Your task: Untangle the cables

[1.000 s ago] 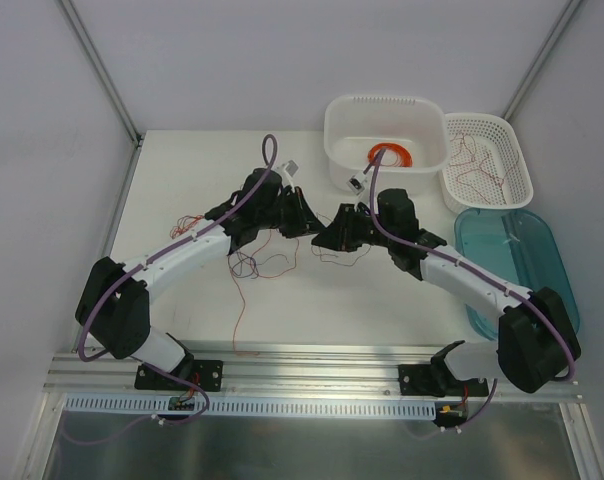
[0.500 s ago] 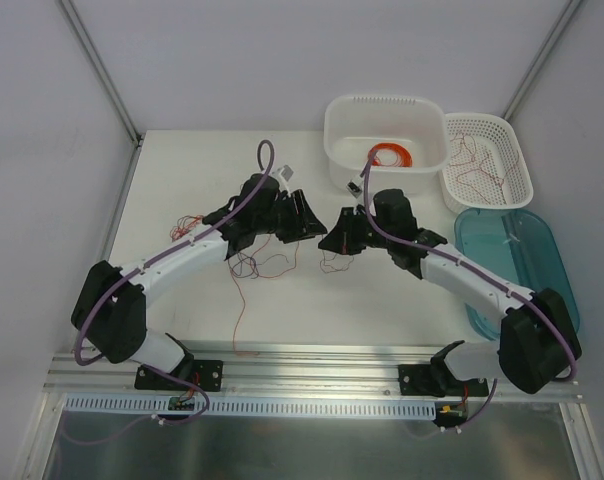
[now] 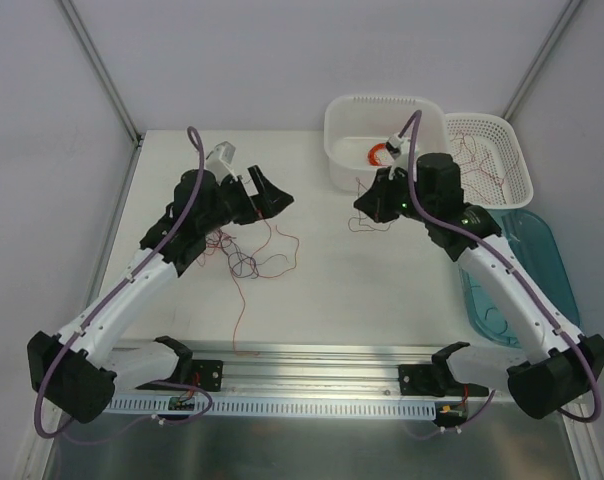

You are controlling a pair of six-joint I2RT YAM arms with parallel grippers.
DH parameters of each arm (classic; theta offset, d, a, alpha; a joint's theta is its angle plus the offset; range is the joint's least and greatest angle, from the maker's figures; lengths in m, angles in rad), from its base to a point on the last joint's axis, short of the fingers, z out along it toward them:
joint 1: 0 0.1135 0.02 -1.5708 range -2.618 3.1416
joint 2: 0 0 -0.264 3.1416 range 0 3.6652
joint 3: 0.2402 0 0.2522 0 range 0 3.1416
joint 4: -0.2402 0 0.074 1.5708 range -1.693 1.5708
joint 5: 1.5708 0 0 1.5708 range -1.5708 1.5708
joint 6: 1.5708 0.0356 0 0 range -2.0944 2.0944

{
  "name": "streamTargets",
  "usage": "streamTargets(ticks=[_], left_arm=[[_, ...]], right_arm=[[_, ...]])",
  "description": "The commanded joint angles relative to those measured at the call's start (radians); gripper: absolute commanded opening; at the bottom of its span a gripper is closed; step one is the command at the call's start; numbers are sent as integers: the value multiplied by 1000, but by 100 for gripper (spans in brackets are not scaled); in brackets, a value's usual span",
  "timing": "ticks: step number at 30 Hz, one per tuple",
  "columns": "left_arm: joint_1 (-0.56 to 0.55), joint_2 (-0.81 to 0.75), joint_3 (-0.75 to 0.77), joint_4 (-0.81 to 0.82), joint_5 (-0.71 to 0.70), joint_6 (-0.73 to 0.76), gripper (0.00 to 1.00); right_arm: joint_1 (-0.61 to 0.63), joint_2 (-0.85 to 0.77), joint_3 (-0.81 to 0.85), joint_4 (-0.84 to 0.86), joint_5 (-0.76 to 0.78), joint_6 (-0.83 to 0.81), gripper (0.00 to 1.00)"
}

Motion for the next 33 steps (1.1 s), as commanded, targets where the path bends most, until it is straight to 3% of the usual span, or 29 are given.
streamTargets(ticks=[1, 5, 11, 22, 30, 33], left_arm=[[60, -92, -49, -56, -41, 115, 99], [166, -163, -113, -142, -102, 201, 99], [200, -238, -204, -285, -314, 346, 99], [203, -332, -377, -302, -441, 442, 99], [203, -338, -377, -323, -458, 399, 99], [203, -344, -380, -340, -463, 367, 99]], right_arm=[[-90, -42, 104, -118, 25, -81, 1], [-191, -38, 212, -175, 31, -130, 1], [-377, 18, 353, -223, 71, -182, 1], [-723, 280, 437, -19, 10, -53, 1], [-806, 605, 557, 53, 62, -9, 1], [-817, 700, 623, 37, 50, 27, 11]])
